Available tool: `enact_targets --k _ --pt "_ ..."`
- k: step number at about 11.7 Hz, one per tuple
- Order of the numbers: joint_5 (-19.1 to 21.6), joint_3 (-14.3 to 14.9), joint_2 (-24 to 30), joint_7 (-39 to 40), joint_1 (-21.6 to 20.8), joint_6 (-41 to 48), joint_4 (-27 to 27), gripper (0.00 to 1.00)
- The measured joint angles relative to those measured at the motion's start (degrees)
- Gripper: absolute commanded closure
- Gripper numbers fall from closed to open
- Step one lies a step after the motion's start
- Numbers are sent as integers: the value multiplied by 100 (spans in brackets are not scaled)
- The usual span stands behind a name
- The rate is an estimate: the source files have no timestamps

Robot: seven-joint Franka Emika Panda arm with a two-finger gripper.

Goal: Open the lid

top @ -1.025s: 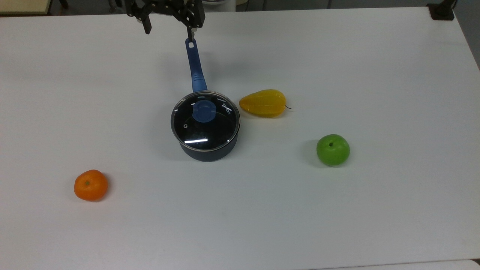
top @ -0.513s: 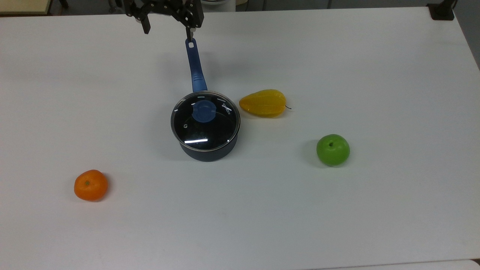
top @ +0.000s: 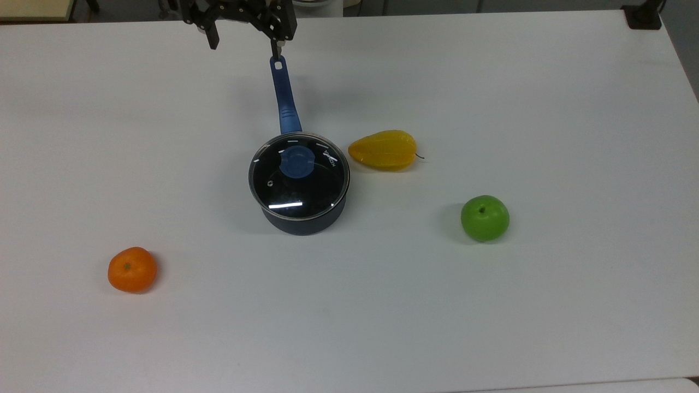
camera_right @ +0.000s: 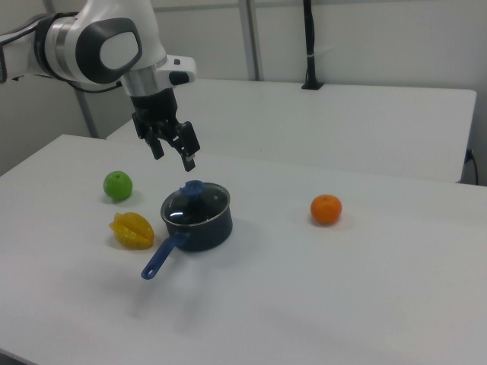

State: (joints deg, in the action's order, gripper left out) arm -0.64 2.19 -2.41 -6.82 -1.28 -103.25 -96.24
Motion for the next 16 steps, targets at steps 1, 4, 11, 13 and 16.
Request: enact_targets --k 1,4,11,13,16 --pt "0 0 0 0 0 0 0 0" --pt "2 0 -8 65 0 0 0 0" --pt "87 -5 -220 449 95 0 60 0" --pt "87 -5 -295 451 99 0 158 0" --pt "88 -5 -345 454 101 -177 180 0"
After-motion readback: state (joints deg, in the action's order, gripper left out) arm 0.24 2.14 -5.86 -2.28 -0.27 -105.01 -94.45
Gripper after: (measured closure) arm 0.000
